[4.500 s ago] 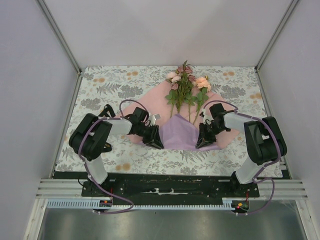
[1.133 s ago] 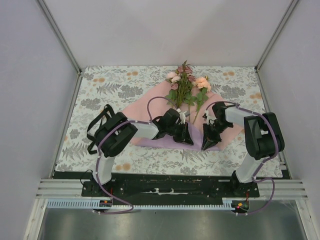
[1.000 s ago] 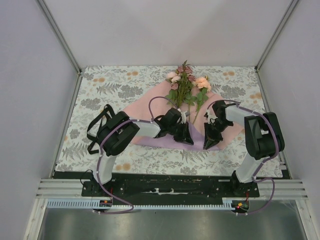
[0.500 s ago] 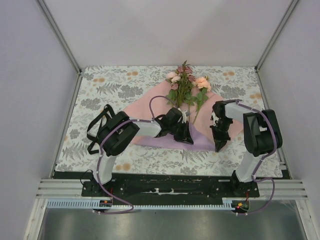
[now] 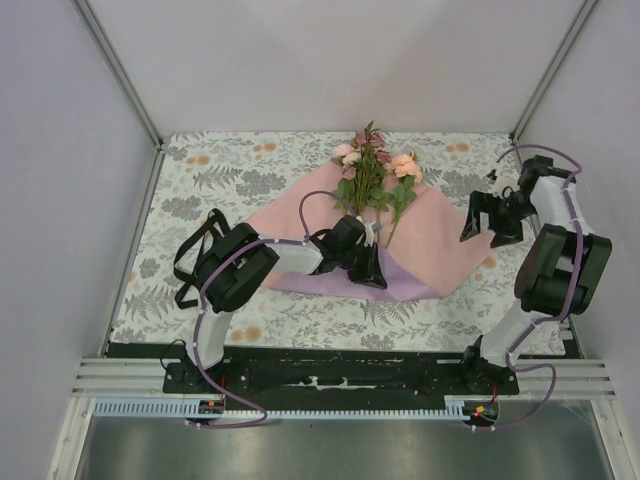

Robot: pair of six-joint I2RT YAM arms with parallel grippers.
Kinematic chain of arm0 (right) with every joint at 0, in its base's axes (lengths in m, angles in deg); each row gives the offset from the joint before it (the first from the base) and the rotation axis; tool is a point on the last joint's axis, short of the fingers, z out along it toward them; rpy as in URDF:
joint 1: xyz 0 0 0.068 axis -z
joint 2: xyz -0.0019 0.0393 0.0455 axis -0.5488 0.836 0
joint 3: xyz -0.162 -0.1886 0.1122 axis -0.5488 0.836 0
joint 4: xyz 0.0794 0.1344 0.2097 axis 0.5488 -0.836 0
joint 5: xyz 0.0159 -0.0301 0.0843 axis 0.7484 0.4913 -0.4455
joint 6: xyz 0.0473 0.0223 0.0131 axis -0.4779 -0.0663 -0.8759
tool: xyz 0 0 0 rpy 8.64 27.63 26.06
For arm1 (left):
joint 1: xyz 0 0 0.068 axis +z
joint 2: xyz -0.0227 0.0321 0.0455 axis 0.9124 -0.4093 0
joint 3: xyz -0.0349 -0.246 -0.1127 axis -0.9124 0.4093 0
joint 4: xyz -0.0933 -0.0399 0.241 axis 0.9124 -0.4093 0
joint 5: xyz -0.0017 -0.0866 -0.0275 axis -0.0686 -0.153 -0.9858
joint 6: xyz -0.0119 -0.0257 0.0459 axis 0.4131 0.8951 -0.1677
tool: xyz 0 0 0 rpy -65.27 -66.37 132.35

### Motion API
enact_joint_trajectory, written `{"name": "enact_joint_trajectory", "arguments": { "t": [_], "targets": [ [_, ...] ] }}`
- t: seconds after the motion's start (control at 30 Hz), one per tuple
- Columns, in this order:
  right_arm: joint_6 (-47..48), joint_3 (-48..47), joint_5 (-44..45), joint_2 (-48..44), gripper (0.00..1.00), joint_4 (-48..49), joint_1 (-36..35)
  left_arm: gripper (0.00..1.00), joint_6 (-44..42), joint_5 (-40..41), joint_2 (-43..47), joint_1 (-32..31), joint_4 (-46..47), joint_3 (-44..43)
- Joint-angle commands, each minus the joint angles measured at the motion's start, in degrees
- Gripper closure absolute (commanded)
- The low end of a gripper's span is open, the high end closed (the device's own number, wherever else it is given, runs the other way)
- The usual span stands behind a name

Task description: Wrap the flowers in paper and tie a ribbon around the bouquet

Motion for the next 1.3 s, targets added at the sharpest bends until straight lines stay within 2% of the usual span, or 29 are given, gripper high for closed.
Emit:
{"name": "enact_joint_trajectory", "arguments": {
  "t": [0.0, 0.13, 0.27, 0.5, 0.67, 0.77, 0.83, 0.93, 1.07, 1.13, 1.27],
  "targets": [
    [6.15, -7.06, -2.48, 8.58, 0.02, -1.17, 8.22, 0.87, -3.72, 3.71, -1.94, -0.07, -3.43, 0.01],
    [5.09, -12.08, -1.43, 14.83, 0.02, -0.21, 12.1, 0.87, -4.16, 3.8, -1.94, -0.07, -3.34, -0.17],
    [2.99, -13.85, -3.7, 19.74, 0.02, 0.24, 12.37, 0.87, -4.34, 3.71, -2.02, -0.07, -3.07, -0.25],
    [-2.37, -16.92, -14.6, 28.71, 0.02, -3.01, 12.2, 0.87, -4.6, 4.15, -1.5, 0.02, -3.16, 0.01],
    [-3.96, -19.04, -22.68, 31.71, 0.06, -4.86, 11.15, 0.87, -4.69, 3.97, -1.41, 0.02, -3.07, 0.27],
    [-2.39, -17.64, -29.7, 30.75, 0.13, -4.43, 10.7, 0.87, -4.69, 3.97, -1.5, 0.02, -2.98, 0.1],
    [-1.33, -14.22, -34.62, 28.3, 0.15, -3.2, 10.7, 0.87, -4.69, 3.88, -1.5, 0.02, -2.98, -0.08],
    [-1.06, -6.93, -36.84, 23.91, 0.15, -1.44, 10.18, 0.87, -4.34, 3.8, -1.76, -0.07, -2.98, -0.52],
    [-2.29, 3.09, -34.75, 17.4, 0.17, 2.24, 9.83, 0.87, -4.16, 3.54, -1.76, 0.02, -2.9, -0.78],
    [-3.07, 6.35, -32.99, 14.59, 0.25, 5.49, 9.83, 0.87, -4.25, 3.53, -1.85, -0.07, -2.98, -0.78],
    [-8.08, 8.82, -31.92, 9.76, 0.32, 10.16, 9.83, 0.87, -4.25, 3.62, -1.85, 0.02, -3.07, -0.69]
  ]
}}
